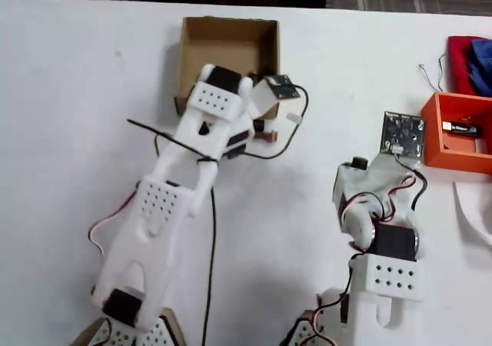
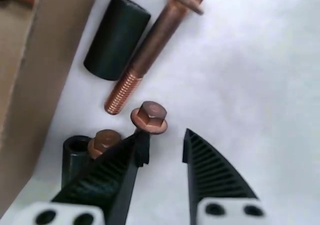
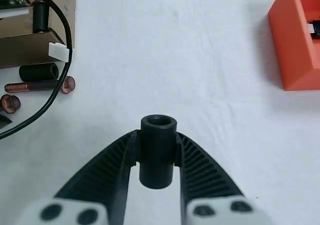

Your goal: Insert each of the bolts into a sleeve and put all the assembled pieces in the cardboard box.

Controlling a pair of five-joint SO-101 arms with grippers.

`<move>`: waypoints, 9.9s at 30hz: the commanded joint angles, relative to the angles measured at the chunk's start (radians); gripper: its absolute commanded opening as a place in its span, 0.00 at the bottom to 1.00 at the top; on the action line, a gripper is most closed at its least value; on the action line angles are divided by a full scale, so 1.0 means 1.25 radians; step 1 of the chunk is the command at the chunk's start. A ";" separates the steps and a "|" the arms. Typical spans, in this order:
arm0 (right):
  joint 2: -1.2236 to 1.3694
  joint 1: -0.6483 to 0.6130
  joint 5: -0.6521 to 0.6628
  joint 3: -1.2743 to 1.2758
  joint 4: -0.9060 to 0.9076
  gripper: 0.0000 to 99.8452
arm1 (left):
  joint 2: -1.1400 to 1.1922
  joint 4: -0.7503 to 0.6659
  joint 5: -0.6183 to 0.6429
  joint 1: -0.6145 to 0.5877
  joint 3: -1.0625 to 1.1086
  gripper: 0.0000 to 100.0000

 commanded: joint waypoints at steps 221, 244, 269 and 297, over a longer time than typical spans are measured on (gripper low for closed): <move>-0.536 -0.352 0.042 0.495 -0.700 0.02 | -1.468 -0.879 0.652 0.285 1.366 0.20; -0.531 -0.350 0.042 0.492 -0.639 0.02 | -1.493 -0.757 0.652 0.149 1.124 0.22; 0.795 -0.370 -0.155 -1.057 0.030 0.02 | -1.572 -0.597 0.290 -0.687 1.747 0.03; 1.825 -0.369 -0.152 -1.950 0.026 0.02 | -1.574 -0.771 0.166 -0.712 2.000 0.03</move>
